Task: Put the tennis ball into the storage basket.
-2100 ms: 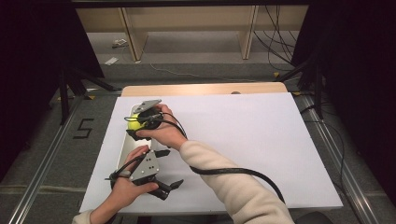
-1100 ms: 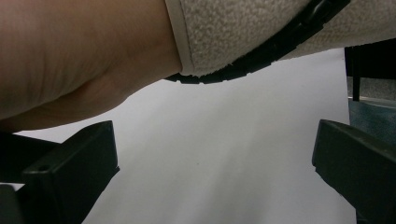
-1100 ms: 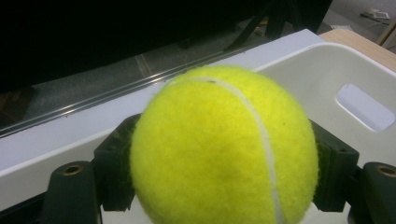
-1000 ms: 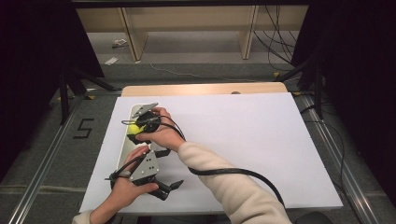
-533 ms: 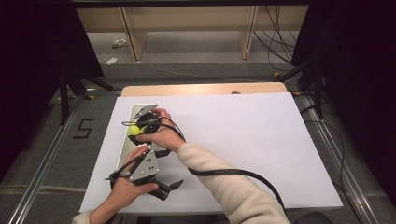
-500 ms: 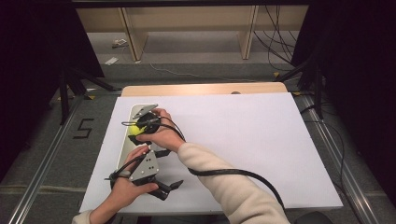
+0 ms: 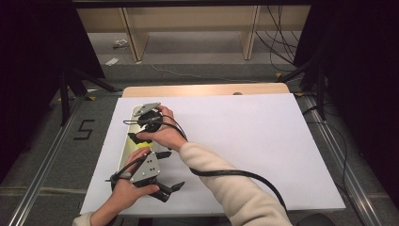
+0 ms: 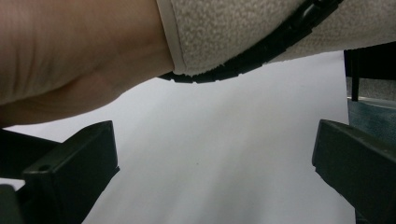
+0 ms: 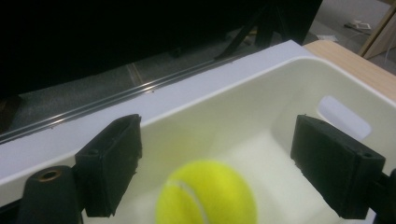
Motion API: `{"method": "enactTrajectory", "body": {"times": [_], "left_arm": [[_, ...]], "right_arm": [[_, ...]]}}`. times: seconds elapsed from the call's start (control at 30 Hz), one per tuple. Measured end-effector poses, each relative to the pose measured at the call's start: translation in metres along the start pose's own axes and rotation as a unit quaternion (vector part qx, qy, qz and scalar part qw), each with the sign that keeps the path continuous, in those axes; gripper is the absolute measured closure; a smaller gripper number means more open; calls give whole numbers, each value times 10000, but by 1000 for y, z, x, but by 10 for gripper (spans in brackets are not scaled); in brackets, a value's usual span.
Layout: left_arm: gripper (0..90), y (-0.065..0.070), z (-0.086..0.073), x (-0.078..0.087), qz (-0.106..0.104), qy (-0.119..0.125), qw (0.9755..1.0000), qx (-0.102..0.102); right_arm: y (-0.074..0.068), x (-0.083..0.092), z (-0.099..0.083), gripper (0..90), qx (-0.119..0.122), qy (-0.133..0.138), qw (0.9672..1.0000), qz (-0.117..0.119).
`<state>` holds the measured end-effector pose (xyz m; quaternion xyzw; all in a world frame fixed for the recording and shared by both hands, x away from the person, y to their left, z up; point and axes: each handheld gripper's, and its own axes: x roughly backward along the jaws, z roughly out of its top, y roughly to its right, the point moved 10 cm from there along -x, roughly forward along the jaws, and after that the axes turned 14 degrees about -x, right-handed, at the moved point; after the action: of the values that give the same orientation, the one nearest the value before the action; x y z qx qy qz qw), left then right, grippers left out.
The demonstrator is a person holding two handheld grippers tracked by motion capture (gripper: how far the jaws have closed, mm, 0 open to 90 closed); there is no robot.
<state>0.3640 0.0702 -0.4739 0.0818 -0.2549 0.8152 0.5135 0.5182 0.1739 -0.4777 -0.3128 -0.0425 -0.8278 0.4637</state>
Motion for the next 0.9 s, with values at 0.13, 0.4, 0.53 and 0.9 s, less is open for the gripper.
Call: {"method": "enactTrajectory", "body": {"times": [0.13, 0.4, 0.53, 0.9], "left_arm": [[0, 0, 0, 0, 1, -6, 10000, 0], [0, 0, 0, 0, 0, -2, 10000, -1], [0, -1, 0, 0, 8, -6, 10000, 9], [0, 0, 0, 0, 6, -5, 10000, 12]], "right_arm": [[1, 4, 2, 163, 2, 46, 10000, 10], [7, 18, 6, 166, -23, 154, 9999, -1], [12, 28, 7, 167, -75, 201, 9998, -49], [30, 50, 4, 169, -164, 309, 9992, -200]]}}
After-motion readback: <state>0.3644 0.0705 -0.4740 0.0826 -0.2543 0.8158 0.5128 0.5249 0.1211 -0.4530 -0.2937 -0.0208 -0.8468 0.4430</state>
